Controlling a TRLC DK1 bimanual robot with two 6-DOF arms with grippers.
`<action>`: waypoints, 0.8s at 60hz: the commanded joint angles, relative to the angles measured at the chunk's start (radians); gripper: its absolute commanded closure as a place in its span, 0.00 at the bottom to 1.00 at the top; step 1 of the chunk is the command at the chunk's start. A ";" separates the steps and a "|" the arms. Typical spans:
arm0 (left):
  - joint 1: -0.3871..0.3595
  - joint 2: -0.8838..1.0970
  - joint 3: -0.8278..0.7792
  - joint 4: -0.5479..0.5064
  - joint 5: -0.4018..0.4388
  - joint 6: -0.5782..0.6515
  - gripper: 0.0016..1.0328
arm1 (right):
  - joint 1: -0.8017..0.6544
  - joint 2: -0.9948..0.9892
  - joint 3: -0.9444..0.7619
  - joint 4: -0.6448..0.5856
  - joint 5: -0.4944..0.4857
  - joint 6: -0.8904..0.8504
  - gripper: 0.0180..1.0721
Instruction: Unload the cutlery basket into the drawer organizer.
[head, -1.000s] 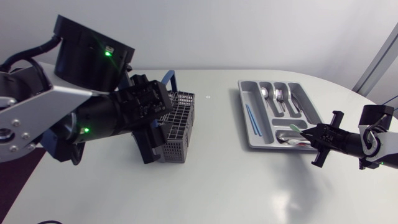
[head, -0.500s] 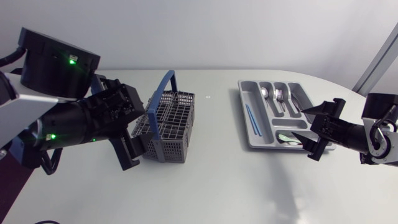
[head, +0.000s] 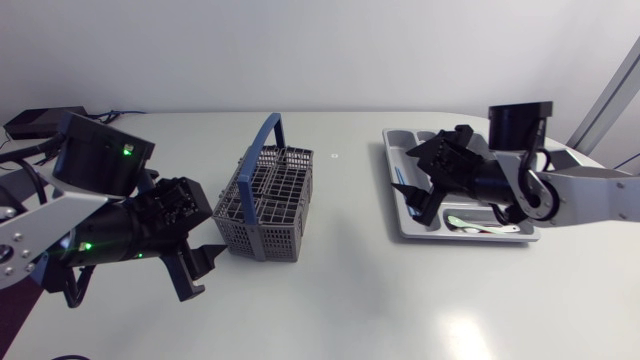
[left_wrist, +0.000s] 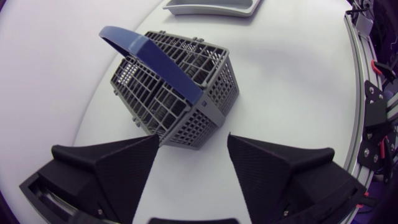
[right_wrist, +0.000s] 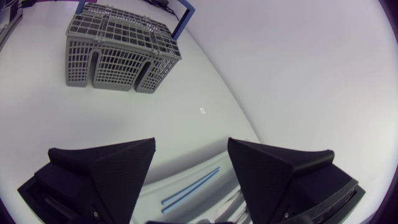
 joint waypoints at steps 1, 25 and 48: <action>0.019 -0.002 -0.045 0.025 0.016 -0.015 0.65 | 0.040 0.079 0.062 0.016 0.015 0.087 0.59; 0.086 0.085 -0.080 0.146 0.067 0.011 0.89 | 0.196 0.360 0.346 0.029 0.039 0.239 0.94; 0.141 0.223 -0.071 0.258 0.072 0.038 0.89 | 0.227 0.573 0.601 0.032 0.036 0.304 0.94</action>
